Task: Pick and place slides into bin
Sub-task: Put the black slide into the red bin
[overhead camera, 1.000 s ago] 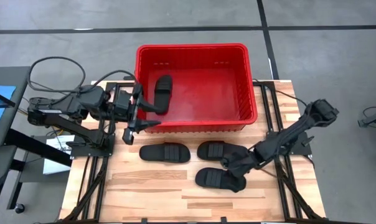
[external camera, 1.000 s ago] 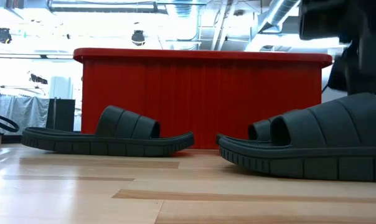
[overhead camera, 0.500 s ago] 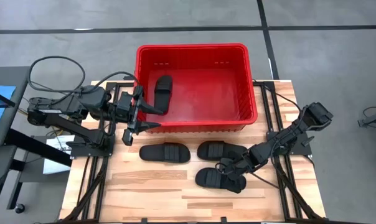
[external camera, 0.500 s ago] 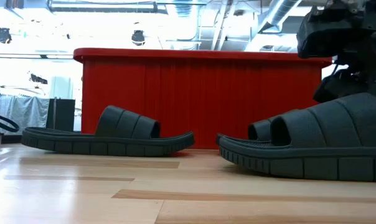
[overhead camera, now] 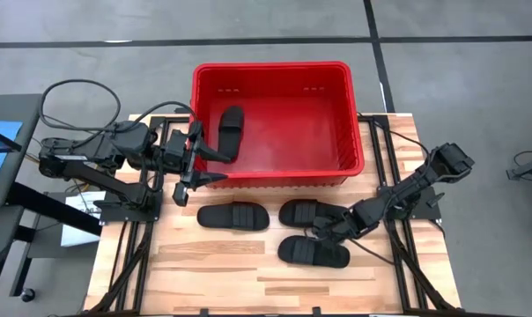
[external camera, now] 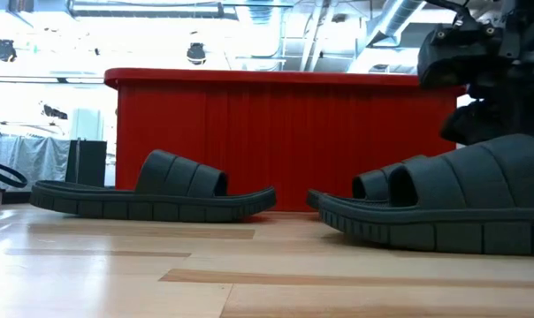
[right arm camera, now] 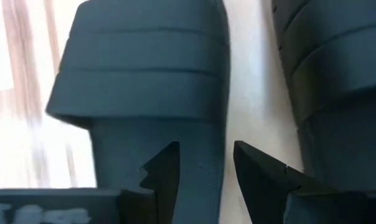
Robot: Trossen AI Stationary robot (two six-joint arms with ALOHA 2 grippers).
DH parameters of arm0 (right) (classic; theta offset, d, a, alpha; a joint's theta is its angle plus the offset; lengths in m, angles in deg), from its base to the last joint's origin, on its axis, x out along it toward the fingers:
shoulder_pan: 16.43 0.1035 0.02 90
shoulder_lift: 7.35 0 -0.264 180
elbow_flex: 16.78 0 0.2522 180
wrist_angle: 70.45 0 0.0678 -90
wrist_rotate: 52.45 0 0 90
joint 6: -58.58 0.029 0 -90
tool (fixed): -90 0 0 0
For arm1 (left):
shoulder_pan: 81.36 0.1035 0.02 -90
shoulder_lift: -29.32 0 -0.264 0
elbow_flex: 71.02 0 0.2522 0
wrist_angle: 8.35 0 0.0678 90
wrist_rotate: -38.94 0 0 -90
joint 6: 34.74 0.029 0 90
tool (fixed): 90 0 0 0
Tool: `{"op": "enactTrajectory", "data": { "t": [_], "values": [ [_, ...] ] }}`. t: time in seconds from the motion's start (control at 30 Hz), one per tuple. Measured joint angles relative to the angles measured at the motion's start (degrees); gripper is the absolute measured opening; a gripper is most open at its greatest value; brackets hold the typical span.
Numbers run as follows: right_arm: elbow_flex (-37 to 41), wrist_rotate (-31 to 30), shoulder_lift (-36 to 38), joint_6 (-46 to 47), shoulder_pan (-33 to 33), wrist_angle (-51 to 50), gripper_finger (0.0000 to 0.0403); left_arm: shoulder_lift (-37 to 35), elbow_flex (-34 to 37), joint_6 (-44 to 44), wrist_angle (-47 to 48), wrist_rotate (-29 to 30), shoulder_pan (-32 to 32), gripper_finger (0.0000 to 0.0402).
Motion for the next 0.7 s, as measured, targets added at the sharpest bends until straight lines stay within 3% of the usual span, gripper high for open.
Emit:
{"op": "enactTrajectory", "data": {
  "t": [0.43, 0.7],
  "values": [
    [0.0, -0.04, -0.05, -3.39, -3.63, 6.73, 0.0137, 0.0, 0.0, -0.02, 0.0, 0.01, 0.0, 0.0176],
    [-0.04, 2.76, -6.0, -4.72, -3.49, 13.08, 0.0105, 0.0, 0.0, -0.02, -0.03, 0.03, -0.01, 0.0176]
  ]
}}
